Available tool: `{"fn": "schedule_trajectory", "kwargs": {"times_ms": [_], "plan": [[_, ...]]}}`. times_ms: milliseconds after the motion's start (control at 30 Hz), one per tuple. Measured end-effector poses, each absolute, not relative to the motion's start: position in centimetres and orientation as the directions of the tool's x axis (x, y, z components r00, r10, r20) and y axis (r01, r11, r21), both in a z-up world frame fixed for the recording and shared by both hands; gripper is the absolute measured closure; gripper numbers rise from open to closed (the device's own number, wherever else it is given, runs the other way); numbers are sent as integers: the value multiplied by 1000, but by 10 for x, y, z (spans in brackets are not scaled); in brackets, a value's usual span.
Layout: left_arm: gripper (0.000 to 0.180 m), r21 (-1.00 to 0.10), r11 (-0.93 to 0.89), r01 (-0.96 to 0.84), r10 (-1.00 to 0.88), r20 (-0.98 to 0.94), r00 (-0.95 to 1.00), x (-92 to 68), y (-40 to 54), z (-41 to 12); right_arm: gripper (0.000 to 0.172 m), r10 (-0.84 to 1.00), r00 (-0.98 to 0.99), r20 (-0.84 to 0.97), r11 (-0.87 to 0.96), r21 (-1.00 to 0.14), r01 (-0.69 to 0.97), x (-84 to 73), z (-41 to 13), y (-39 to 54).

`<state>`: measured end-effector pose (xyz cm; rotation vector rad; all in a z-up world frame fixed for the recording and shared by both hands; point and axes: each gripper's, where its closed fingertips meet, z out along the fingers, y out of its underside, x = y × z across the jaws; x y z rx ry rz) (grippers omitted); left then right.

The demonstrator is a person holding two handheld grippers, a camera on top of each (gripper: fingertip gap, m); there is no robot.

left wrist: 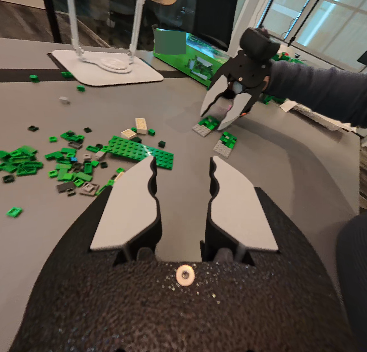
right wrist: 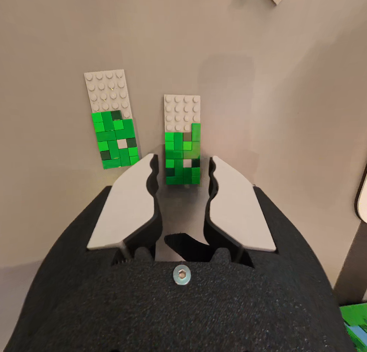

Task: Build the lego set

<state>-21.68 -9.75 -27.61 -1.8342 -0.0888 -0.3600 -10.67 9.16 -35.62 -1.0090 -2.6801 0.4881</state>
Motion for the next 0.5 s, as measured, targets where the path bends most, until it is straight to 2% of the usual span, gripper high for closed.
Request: {"fn": "schedule_trajectory", "kwargs": {"times_ms": [100, 167, 267, 367, 433, 500], "plan": [[130, -932, -275, 234, -65, 261, 963, -235, -104, -278, 109, 699, -704, 123, 684, -403, 609, -105, -346, 94], [132, -939, -269, 213, 1, 221, 975, -252, -111, -280, 105, 753, -629, 193, 635, -467, 616, -109, -329, 97], [138, -945, -267, 192, 116, 166, 979, -286, -123, -284, 108, 857, -441, 268, 494, -668, 556, -118, -292, 85], [146, -938, -292, 184, 226, 120, 967, -324, -121, -288, 113, 937, -274, 218, 320, -848, 422, -130, -269, 50], [147, -940, -303, 157, 254, 79, 964, -346, -112, -292, 121, 960, -214, 179, 247, -903, 351, -140, -267, 24], [149, -965, -238, 107, 305, 30, 952, -366, -106, -286, 125, 966, -206, 154, 216, -921, 324, -153, -269, -1]]}}
